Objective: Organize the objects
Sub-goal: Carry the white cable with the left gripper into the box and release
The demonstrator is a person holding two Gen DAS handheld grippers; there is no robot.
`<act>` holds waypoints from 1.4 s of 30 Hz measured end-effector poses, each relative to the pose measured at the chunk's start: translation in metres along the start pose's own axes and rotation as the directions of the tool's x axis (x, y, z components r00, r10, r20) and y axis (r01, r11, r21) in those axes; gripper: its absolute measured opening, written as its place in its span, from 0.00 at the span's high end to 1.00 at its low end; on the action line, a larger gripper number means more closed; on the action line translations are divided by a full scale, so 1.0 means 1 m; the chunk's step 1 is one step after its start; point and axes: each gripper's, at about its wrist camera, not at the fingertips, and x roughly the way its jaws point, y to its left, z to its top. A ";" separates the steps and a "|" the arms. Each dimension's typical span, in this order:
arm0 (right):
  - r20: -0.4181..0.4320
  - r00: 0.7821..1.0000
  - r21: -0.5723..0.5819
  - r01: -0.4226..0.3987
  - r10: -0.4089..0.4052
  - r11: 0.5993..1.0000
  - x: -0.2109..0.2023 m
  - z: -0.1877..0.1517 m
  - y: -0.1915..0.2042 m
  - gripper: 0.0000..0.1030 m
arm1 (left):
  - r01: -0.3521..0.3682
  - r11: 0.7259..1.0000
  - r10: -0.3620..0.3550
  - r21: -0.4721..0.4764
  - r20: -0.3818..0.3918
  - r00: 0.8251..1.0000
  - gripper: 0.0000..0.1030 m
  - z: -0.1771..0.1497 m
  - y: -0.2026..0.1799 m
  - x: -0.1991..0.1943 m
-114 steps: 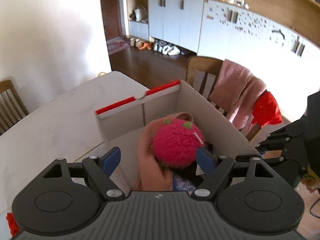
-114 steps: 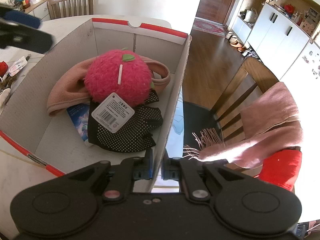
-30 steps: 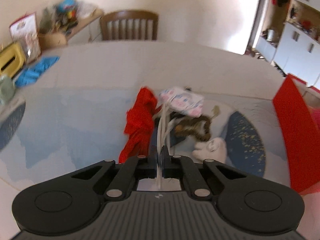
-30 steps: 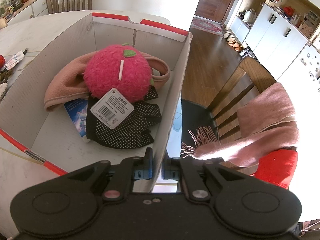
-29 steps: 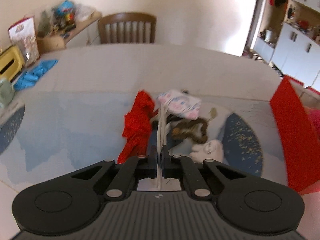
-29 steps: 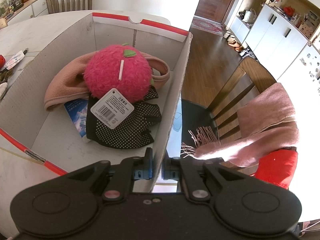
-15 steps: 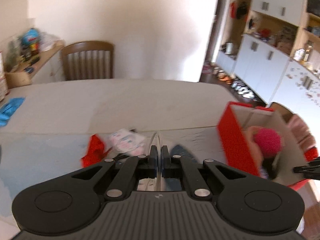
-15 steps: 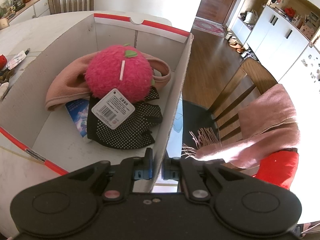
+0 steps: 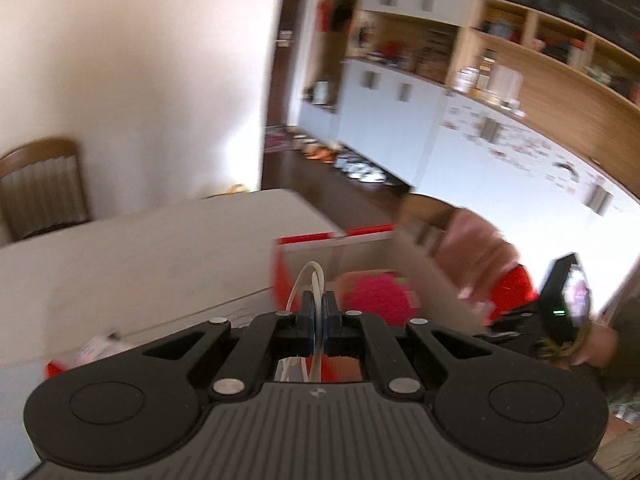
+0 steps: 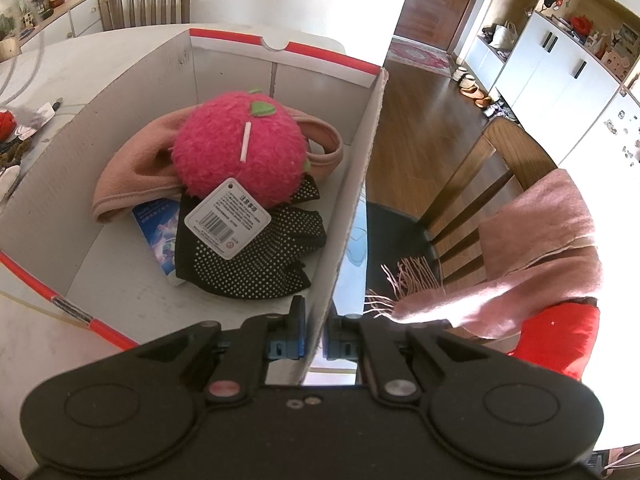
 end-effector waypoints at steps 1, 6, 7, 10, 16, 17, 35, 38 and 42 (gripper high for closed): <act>0.000 1.000 0.000 -0.001 0.001 1.000 0.000 0.000 0.000 0.93 | 0.022 1.000 -0.022 0.018 -0.004 1.000 0.97 0.003 -0.008 0.003; 0.002 1.000 0.000 -0.003 0.003 1.000 0.000 0.001 0.001 0.93 | 0.137 0.985 -0.135 0.107 -0.028 0.991 0.97 0.014 -0.048 0.022; 0.003 1.000 -0.001 -0.003 0.003 1.000 0.000 0.001 0.001 0.93 | 0.158 0.979 -0.154 0.126 -0.039 0.987 0.97 0.016 -0.057 0.028; 0.005 1.000 -0.001 -0.006 0.006 1.000 0.001 0.001 0.002 0.93 | 0.221 0.961 -0.212 0.165 -0.072 0.975 0.97 0.015 -0.076 0.044; 0.006 1.000 -0.001 -0.009 0.009 1.000 0.001 0.001 0.002 0.93 | 0.289 0.939 -0.262 0.184 -0.158 0.952 0.97 0.007 -0.099 0.083; 0.007 1.000 -0.002 -0.009 0.009 1.000 0.001 0.001 0.002 0.93 | 0.297 0.937 -0.267 0.186 -0.172 0.948 0.97 0.006 -0.101 0.090; 0.008 1.000 0.000 -0.013 0.013 1.000 0.001 0.000 0.002 0.93 | 0.391 0.906 -0.328 0.161 -0.317 0.890 0.97 -0.026 -0.097 0.160; 0.008 1.000 0.002 -0.014 0.014 1.000 0.002 0.000 0.002 0.93 | 0.371 0.915 -0.300 0.158 -0.347 0.889 0.97 -0.031 -0.090 0.171; 0.007 1.000 0.003 -0.015 0.015 1.000 0.002 0.000 0.003 0.93 | 0.322 0.929 -0.236 0.180 -0.381 0.894 0.97 -0.035 -0.081 0.184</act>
